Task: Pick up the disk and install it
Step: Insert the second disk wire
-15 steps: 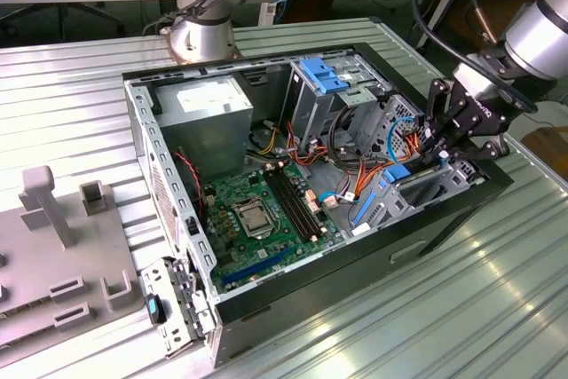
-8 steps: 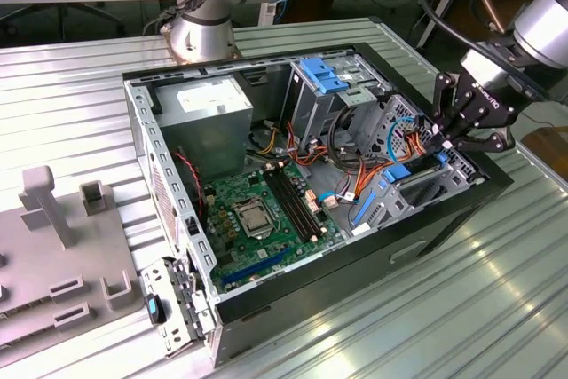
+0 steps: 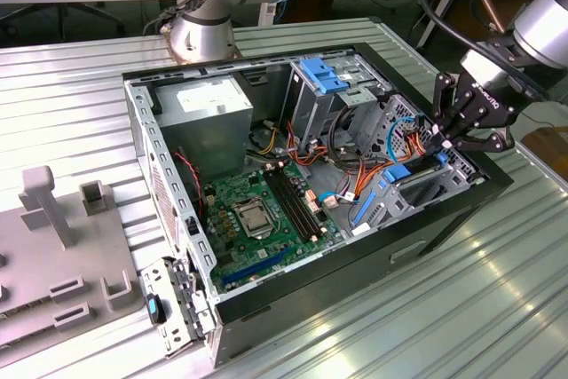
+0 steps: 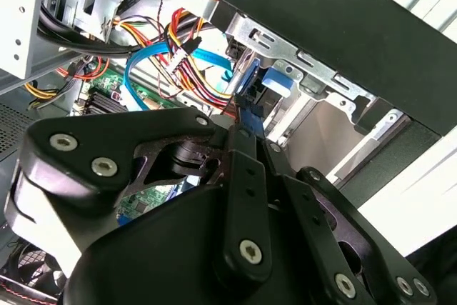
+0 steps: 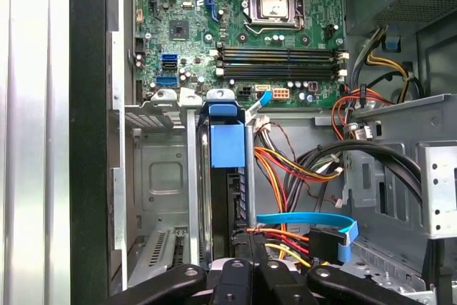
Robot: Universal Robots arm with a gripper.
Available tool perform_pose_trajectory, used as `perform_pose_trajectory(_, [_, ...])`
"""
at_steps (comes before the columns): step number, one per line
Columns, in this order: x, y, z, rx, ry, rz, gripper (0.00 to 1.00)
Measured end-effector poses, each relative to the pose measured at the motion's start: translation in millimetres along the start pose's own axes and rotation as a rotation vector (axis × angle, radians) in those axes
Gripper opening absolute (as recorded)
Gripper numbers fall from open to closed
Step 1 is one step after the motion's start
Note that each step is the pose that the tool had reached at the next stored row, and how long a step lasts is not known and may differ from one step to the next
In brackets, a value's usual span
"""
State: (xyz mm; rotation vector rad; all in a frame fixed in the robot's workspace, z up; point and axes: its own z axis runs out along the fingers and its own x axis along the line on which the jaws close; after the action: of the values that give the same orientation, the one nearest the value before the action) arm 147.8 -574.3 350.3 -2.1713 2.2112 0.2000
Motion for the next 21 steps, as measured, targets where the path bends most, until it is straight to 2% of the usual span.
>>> perform_pose_trajectory(10, [0.0,0.5,-0.1,0.0,-0.0001,0.0,0.11])
perform_pose_trajectory(14, [-1.0,1.0,-7.7,0.0,-0.0001,0.0,0.11])
perform_pose_trajectory(15, [-1.6,1.2,-12.7,0.0025,-0.0001,0.0,0.11])
perform_pose_trajectory(17, [-1.8,1.5,-14.6,0.0148,-0.0003,-0.002,0.11])
perform_pose_trajectory(18, [-1.8,1.5,-14.5,0.0328,-0.0008,-0.004,0.11])
perform_pose_trajectory(19, [-1.8,1.7,-14.6,0.0429,-0.0008,-0.005,0.11])
perform_pose_trajectory(21, [-1.8,1.8,-14.9,0.0447,-0.0005,-0.005,0.11])
